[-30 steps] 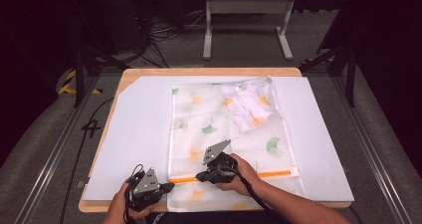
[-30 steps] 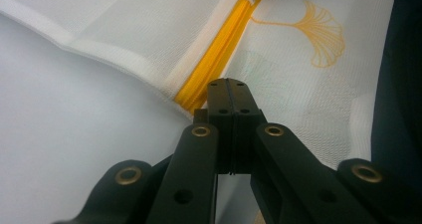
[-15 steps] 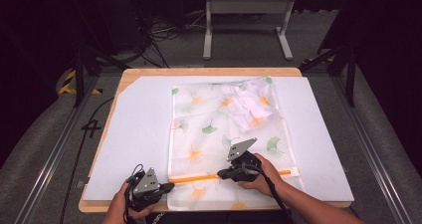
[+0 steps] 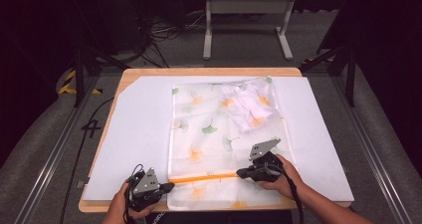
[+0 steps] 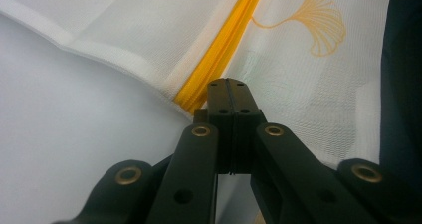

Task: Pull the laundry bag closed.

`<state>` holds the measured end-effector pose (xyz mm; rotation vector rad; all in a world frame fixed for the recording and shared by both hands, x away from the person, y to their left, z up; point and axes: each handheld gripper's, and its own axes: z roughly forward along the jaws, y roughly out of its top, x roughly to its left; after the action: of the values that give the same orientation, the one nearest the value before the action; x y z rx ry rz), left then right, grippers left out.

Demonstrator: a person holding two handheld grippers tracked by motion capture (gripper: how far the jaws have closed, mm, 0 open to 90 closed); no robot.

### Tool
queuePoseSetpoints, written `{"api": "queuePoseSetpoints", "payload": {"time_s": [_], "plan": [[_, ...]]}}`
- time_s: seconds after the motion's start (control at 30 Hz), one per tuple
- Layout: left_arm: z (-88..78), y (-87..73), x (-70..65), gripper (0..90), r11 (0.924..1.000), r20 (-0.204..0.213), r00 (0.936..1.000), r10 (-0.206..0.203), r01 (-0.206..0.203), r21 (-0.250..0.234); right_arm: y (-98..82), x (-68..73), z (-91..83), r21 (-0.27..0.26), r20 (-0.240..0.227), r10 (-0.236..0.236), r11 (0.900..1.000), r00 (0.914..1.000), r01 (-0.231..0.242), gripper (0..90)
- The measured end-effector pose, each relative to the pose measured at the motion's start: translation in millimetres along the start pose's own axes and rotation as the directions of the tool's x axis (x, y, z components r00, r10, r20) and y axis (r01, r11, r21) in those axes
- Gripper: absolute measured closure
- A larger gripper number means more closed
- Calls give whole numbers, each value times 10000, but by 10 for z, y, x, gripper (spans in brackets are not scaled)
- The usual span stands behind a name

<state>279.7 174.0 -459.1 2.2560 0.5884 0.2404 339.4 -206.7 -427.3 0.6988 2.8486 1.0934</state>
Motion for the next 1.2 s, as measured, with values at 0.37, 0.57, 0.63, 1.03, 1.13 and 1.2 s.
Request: {"api": "queuePoseSetpoints", "payload": {"time_s": [0.37, 0.57, 0.63, 1.03, 1.13, 1.2], "plan": [[0, 0, 1, 900, 10000, 9, 10000, -17, 17, -2, -219, -103, -175, -191, 246, 462, 9988, 9986, -458, 900], [-1, -1, 4, 900, 10000, 16, 10000, 7, -7, 2, -301, -134, -273, -190, 453, 602, 9981, 9972, -594, 900], [0, -1, 3, 900, 10000, 20, 10000, -10, 10, -9, -332, -153, -304, -221, 533, 661, 9976, 9964, -650, 900], [0, -2, 4, 900, 10000, 26, 10000, -19, 19, -16, -521, -251, -518, -354, 1024, 1094, 9937, 9887, -1063, 900], [0, -2, 5, 900, 10000, 34, 10000, -29, 29, -19, -575, -275, -571, -400, 1147, 1250, 9918, 9855, -1212, 900], [0, -2, 4, 900, 10000, 36, 10000, -31, 31, -21, -612, -293, -607, -451, 1224, 1350, 9904, 9833, -1303, 900]]}}
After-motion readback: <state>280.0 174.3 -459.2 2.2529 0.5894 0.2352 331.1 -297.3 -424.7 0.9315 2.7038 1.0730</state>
